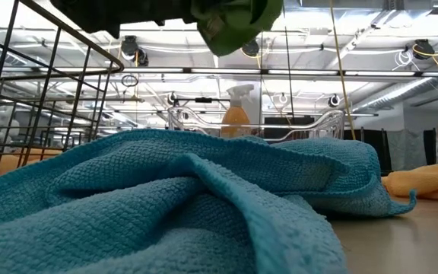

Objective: Sort microfiber towel by color & place in baskets
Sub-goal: Put the right green towel into the top transparent bin

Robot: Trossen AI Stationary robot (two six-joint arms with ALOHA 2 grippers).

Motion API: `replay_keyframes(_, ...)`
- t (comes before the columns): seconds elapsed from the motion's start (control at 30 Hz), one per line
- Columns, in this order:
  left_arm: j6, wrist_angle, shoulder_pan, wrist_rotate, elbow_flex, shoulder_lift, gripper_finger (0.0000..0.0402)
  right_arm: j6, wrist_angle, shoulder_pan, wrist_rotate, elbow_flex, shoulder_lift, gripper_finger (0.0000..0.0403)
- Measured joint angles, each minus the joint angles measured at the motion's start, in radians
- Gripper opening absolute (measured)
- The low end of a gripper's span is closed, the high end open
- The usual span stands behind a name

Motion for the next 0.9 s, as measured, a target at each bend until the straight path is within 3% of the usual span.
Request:
replay_keyframes(0.1, -0.001, -0.025, 0.015, 0.0, 0.001, -0.002, 0.0028, 0.027, -0.016, 0.015, 0.078, 0.0, 0.001, 0.0079)
replay_keyframes(0.3, -0.002, -0.054, 0.037, 0.018, 0.001, -0.002, 0.0028, 0.119, -0.08, 0.057, 0.226, 0.001, 0.0, 0.0151)
replay_keyframes(0.57, 0.0, -0.09, 0.044, 0.024, -0.001, -0.018, 0.0028, 0.365, -0.287, 0.09, 0.26, 0.004, -0.043, 0.0254)
replay_keyframes(0.9, 0.002, -0.141, 0.049, 0.02, 0.001, -0.101, 0.0029, 0.444, -0.452, 0.125, 0.289, -0.001, -0.125, 0.0281)
